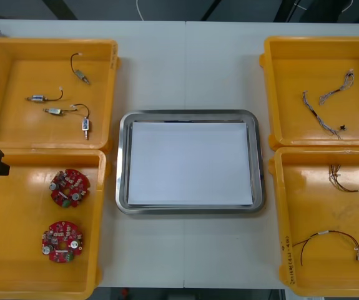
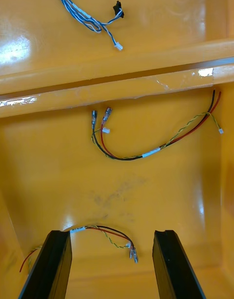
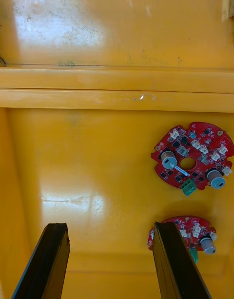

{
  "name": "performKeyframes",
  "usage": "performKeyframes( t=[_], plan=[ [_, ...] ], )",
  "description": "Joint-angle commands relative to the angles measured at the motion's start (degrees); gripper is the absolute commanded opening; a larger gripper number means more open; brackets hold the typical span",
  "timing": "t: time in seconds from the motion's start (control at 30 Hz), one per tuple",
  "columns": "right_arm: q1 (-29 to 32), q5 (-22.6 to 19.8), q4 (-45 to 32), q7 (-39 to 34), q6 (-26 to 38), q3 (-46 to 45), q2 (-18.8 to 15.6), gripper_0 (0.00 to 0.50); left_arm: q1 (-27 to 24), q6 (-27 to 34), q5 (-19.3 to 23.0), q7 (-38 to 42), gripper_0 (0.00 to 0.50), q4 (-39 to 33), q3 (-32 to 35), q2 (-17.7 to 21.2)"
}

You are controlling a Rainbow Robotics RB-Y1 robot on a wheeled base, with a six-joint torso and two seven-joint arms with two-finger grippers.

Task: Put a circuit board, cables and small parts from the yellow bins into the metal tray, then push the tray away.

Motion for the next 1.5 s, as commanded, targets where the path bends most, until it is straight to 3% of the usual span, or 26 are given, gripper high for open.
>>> performKeyframes(
  t=[0.03,1.5],
  plan=[
    [-1.0,-0.5,-0.4,3.1,0.2,-0.7,-2.3,0.482,1.0,0.4,0.4,-3.8,0.500,-1.8,0.3,1.5],
    [-1.0,-0.5,-0.4,3.1,0.2,-0.7,-2.3,0.480,1.0,0.4,0.4,-3.8,0.500,-1.8,0.3,1.5]
  ],
)
